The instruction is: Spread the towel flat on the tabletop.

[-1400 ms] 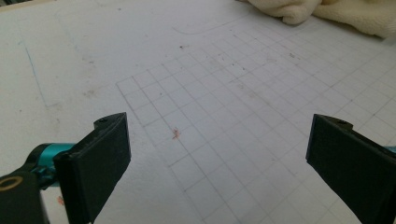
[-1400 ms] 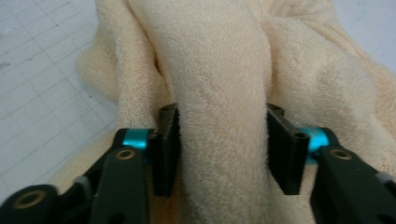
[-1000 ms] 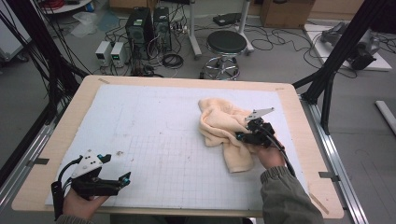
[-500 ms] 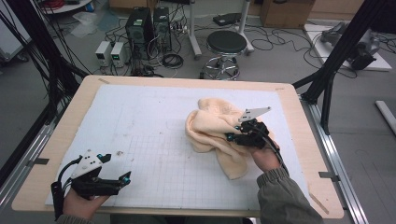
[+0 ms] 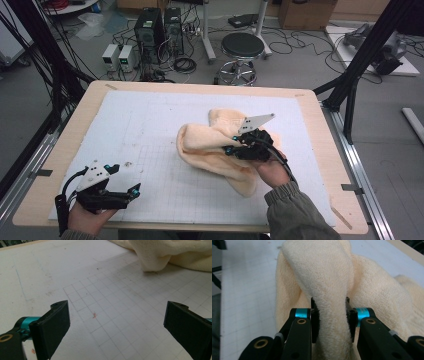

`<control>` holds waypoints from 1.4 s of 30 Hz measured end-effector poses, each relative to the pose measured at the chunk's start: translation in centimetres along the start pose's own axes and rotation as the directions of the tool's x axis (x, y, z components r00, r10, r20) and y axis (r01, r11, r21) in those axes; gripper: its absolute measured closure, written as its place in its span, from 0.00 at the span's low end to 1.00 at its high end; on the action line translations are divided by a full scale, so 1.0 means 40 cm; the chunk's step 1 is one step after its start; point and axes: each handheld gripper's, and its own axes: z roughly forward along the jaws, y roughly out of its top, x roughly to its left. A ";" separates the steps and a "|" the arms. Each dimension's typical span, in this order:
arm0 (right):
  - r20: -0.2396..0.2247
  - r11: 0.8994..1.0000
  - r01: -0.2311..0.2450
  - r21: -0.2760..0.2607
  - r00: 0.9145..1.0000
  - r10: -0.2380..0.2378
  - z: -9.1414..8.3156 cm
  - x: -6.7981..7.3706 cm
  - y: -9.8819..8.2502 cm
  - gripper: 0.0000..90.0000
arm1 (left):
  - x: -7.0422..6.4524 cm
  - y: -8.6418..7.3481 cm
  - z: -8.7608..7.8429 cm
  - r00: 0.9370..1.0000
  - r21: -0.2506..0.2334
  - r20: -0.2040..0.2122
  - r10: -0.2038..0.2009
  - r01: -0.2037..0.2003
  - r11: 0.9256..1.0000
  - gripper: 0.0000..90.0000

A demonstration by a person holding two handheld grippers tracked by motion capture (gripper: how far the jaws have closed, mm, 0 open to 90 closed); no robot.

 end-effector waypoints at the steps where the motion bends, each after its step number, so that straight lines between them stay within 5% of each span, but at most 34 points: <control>1: -0.018 1.000 0.013 -0.020 1.000 -0.013 0.002 0.012 0.015 0.83 | 0.000 0.000 0.000 1.000 0.000 0.001 0.002 -0.002 1.000 0.08; 7: -0.073 0.998 0.035 -0.044 0.997 -0.038 0.015 0.038 0.039 0.83 | -0.002 0.002 0.000 1.000 -0.003 0.007 0.003 -0.003 1.000 0.08; 9: -0.068 0.998 0.055 -0.010 0.996 -0.055 0.034 0.040 0.033 0.82 | -0.002 0.003 0.001 1.000 -0.002 0.011 0.004 -0.004 1.000 0.08; 11: -0.083 0.999 0.017 0.044 0.996 -0.014 0.070 0.026 -0.003 0.81 | -0.003 0.004 0.001 1.000 -0.007 0.016 0.004 -0.004 1.000 0.09; 16: -0.081 0.995 -0.052 0.083 0.995 0.059 0.090 0.002 -0.046 0.71 | -0.005 0.011 0.008 1.000 -0.016 0.030 0.005 -0.005 1.000 0.09; 23: -0.014 0.998 -0.053 -0.016 0.999 0.053 0.022 0.011 -0.042 0.52 | -0.014 0.042 0.038 0.997 -0.022 0.068 0.032 -0.030 0.999 0.13; 28: 0.025 0.996 -0.034 -0.082 0.999 0.037 -0.040 0.036 -0.057 0.52 | -0.026 0.064 0.084 0.993 -0.009 0.108 0.050 -0.050 0.999 0.15; 32: 0.040 0.996 -0.020 -0.084 0.999 0.024 -0.062 0.056 -0.086 0.54 | -0.028 0.085 0.137 0.988 0.016 0.143 0.055 -0.057 0.998 0.22; 42: 0.031 0.998 -0.060 0.000 0.998 0.060 0.001 0.041 -0.159 0.56 | -0.022 0.126 0.284 0.977 0.100 0.208 0.036 -0.057 0.993 0.43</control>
